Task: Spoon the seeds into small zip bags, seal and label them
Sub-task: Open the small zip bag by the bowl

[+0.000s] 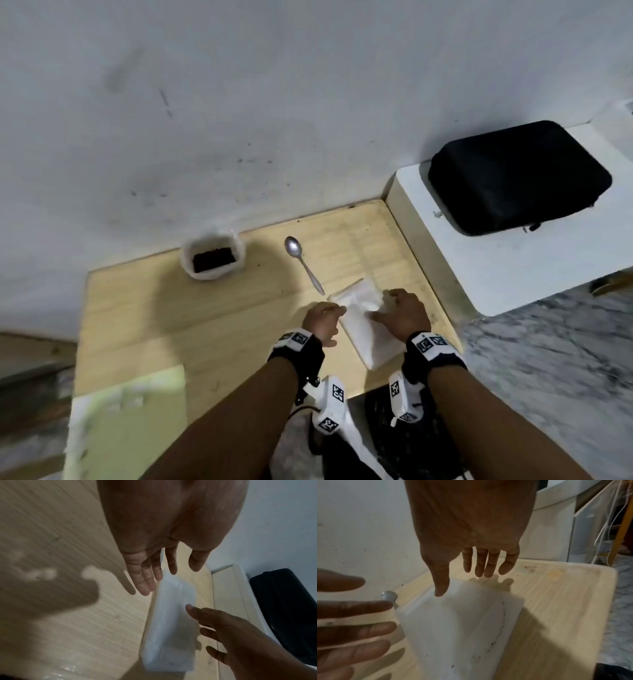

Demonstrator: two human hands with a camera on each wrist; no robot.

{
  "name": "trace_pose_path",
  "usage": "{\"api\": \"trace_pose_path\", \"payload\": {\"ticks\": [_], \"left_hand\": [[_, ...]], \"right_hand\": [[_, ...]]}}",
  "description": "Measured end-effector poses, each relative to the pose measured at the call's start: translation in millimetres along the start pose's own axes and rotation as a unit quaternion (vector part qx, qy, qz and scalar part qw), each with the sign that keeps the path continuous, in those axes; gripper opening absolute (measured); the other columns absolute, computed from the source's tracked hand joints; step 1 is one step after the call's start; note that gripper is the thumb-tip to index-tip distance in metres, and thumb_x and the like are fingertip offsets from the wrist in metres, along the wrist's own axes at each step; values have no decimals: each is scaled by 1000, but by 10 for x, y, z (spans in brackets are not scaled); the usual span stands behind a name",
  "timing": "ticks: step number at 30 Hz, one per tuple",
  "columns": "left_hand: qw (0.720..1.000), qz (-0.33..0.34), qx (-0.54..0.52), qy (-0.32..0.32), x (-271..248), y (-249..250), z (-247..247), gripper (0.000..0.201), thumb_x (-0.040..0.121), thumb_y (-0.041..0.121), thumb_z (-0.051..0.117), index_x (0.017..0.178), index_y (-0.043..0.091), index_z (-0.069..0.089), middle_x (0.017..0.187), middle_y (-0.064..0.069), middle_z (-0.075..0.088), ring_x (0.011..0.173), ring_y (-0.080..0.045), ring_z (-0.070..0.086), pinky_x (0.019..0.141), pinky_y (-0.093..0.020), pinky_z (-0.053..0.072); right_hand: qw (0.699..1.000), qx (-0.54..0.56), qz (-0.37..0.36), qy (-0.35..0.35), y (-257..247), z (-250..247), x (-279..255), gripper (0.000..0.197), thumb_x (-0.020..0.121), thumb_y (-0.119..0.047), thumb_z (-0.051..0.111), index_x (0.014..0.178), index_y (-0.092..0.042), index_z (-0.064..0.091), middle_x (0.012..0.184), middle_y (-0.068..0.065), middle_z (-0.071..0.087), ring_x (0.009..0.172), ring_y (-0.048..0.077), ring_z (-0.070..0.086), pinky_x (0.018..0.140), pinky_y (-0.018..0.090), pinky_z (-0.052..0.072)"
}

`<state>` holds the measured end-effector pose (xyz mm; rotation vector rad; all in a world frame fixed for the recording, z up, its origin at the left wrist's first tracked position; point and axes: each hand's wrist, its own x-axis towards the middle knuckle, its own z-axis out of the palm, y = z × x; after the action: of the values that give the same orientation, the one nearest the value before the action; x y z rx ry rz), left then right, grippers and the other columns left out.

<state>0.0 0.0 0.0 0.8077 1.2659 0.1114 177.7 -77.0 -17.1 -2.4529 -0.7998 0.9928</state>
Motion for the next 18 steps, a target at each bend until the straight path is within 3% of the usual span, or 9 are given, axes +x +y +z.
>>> {"api": "trace_pose_path", "payload": {"ticks": [2,5,7,11,13,15,18], "left_hand": [[1000,-12,12,20,68,50,86,9,91,23,65,92,17,58,74,-4,47,55,-19,41,51,-23,34],[999,-32,24,25,131,52,132,11,90,22,66,97,16,60,77,-3,53,56,-18,48,49,-22,39],[998,-31,37,31,164,19,133,14,91,23,65,101,15,60,83,-4,57,62,-19,53,58,-27,46],[997,-17,66,46,223,-51,153,11,94,23,59,105,22,56,104,-8,58,89,-27,58,84,-41,53],[996,-16,77,41,220,-43,132,10,94,21,59,105,22,57,105,-8,58,91,-28,57,82,-39,53],[997,-10,75,28,217,-23,80,11,94,20,60,104,22,61,102,-6,59,88,-24,57,71,-32,52],[997,45,64,16,153,57,-4,9,91,18,65,98,22,68,93,-2,59,78,-16,54,58,-24,45]], "right_hand": [[999,-43,7,-21,-21,-5,38,86,61,-54,86,136,-27,53,131,-1,61,122,27,57,99,44,49],[998,-31,19,-43,23,29,67,71,68,-40,87,131,-29,56,119,-5,64,117,23,59,100,40,47],[999,1,18,-35,91,34,95,56,71,-29,86,122,-27,61,106,-4,66,109,24,62,95,38,49],[1000,30,-4,0,185,-3,168,39,76,-22,84,111,-13,70,102,6,72,101,27,65,81,29,47],[999,34,-15,32,231,-58,175,30,76,-24,83,102,-15,73,94,4,72,93,26,65,79,31,49],[998,43,-29,48,241,-149,155,16,79,-24,80,91,-18,73,84,0,69,83,24,64,75,31,50],[986,163,-45,-3,81,-319,61,10,83,-8,76,79,-2,69,68,-2,62,67,17,56,64,23,46]]}}
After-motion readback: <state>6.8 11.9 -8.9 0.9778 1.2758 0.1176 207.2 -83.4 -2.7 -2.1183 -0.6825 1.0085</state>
